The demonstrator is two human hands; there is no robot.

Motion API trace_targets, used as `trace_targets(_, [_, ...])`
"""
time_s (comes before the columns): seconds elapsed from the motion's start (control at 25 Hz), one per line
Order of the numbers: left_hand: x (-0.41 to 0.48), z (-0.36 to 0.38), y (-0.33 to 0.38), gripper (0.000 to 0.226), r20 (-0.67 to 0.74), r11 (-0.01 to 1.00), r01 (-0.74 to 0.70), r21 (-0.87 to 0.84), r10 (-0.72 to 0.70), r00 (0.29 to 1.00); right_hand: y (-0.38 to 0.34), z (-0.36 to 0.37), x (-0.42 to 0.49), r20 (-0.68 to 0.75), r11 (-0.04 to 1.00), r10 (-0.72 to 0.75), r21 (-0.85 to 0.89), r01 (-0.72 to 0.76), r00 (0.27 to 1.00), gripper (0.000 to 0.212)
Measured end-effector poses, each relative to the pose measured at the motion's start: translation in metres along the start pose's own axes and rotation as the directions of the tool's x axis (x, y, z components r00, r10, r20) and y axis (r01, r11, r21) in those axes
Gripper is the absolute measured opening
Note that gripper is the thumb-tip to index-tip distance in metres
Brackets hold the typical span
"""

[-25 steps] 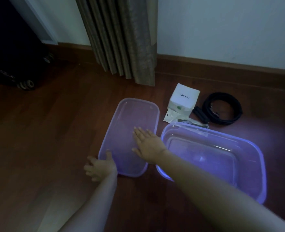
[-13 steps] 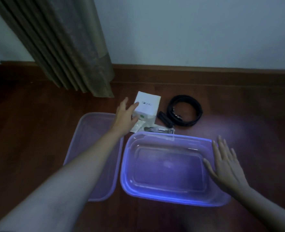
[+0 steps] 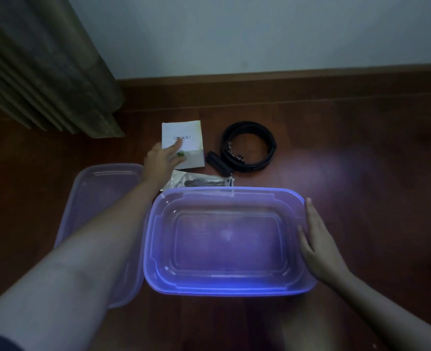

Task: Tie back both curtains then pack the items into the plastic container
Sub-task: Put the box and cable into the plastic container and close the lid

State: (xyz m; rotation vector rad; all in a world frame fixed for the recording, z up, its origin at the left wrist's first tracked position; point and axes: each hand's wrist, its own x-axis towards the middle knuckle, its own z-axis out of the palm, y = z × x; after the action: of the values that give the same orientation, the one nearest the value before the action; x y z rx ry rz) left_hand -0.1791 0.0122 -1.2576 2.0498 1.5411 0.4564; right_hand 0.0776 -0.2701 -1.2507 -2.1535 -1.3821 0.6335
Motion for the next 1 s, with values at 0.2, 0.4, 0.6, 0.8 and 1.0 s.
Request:
trace_targets(0.2, [-0.037, -0.029, 0.028, 0.051, -0.319, 0.975, -0.153, -0.161, 0.096, 0.943, 0.0, 0.0, 0.003, 0.01, 1.0, -0.001, 0.005, 0.001, 1.0, 0.069])
trace_targets(0.4, [-0.162, -0.042, 0.037, 0.054, -0.196, 0.868, -0.427, -0.254, 0.386, 0.901, 0.001, 0.002, 0.004, 0.0, 1.0, 0.001, 0.019, -0.001, 1.0, 0.069])
trace_targets(0.6, [-0.211, -0.003, 0.0, 0.047, 0.139, 0.92, -0.387, 0.059, 0.376, 0.916, -0.003, 0.0, 0.004, 0.016, 1.0, -0.007, 0.015, 0.007, 1.0, 0.063])
trace_targets(0.8, [-0.202, 0.002, 0.012, 0.056, 0.156, 0.977, -0.062, 0.202, 0.031, 0.987, -0.005, -0.001, 0.002, 0.041, 1.0, 0.005, -0.013, -0.005, 0.999, 0.063])
trace_targets(1.0, [-0.202, 0.0, 0.015, 0.062, 0.21, 0.972, -0.093, 0.216, 0.047, 0.977, -0.007, -0.002, 0.002, 0.03, 1.0, 0.014, -0.023, -0.013, 0.999, 0.061])
